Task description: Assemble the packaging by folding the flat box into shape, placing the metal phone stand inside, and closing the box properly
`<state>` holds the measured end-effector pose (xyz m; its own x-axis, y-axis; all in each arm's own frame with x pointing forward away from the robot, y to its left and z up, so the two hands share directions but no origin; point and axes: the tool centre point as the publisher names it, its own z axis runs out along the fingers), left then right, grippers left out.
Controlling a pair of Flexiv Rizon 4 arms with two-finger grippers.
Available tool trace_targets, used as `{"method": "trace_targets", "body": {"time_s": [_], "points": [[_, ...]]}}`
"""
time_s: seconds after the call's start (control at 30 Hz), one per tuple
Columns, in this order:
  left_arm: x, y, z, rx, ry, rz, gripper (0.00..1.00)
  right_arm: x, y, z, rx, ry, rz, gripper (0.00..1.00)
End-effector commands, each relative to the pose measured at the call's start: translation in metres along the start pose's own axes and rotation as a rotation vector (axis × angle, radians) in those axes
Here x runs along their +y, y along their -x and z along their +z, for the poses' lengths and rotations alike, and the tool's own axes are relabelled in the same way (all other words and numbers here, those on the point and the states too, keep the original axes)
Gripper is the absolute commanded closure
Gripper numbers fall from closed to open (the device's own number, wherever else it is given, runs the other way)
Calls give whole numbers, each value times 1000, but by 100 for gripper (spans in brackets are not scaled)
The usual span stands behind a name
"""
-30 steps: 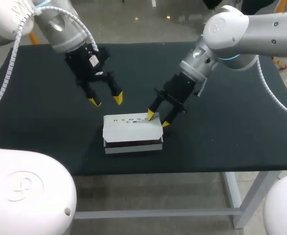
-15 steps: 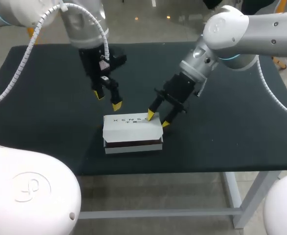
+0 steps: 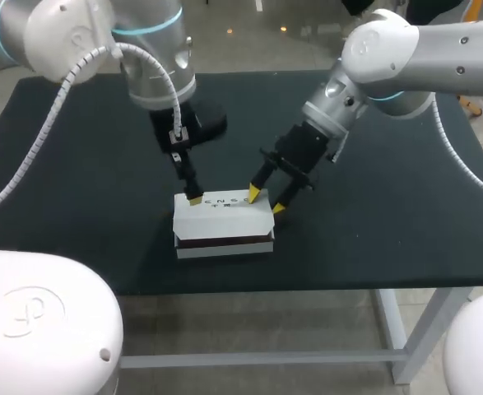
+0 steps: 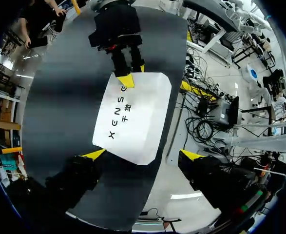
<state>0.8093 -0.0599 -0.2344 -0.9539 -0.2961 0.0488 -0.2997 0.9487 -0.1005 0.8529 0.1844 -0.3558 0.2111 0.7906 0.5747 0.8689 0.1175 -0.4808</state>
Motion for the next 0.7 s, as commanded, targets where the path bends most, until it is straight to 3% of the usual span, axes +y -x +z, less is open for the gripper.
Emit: {"method": "trace_targets", "body": {"time_s": [0.03, 0.07, 0.47, 0.6, 0.7], "points": [[5, -8, 10, -118, -10, 3, 0, 0, 0, 1, 0, -1, 0, 45], [2, -7, 9, -134, 53, -59, 0, 0, 0, 1, 0, -1, 0, 45], [2, -7, 9, -134, 53, -59, 0, 0, 0, 1, 0, -1, 0, 47], [7, -7, 24, -124, -41, 14, 0, 0, 0, 1, 0, -1, 0, 47], [8, -13, 37, -138, -54, 56, 0, 0, 0, 1, 0, -1, 0, 47]]}}
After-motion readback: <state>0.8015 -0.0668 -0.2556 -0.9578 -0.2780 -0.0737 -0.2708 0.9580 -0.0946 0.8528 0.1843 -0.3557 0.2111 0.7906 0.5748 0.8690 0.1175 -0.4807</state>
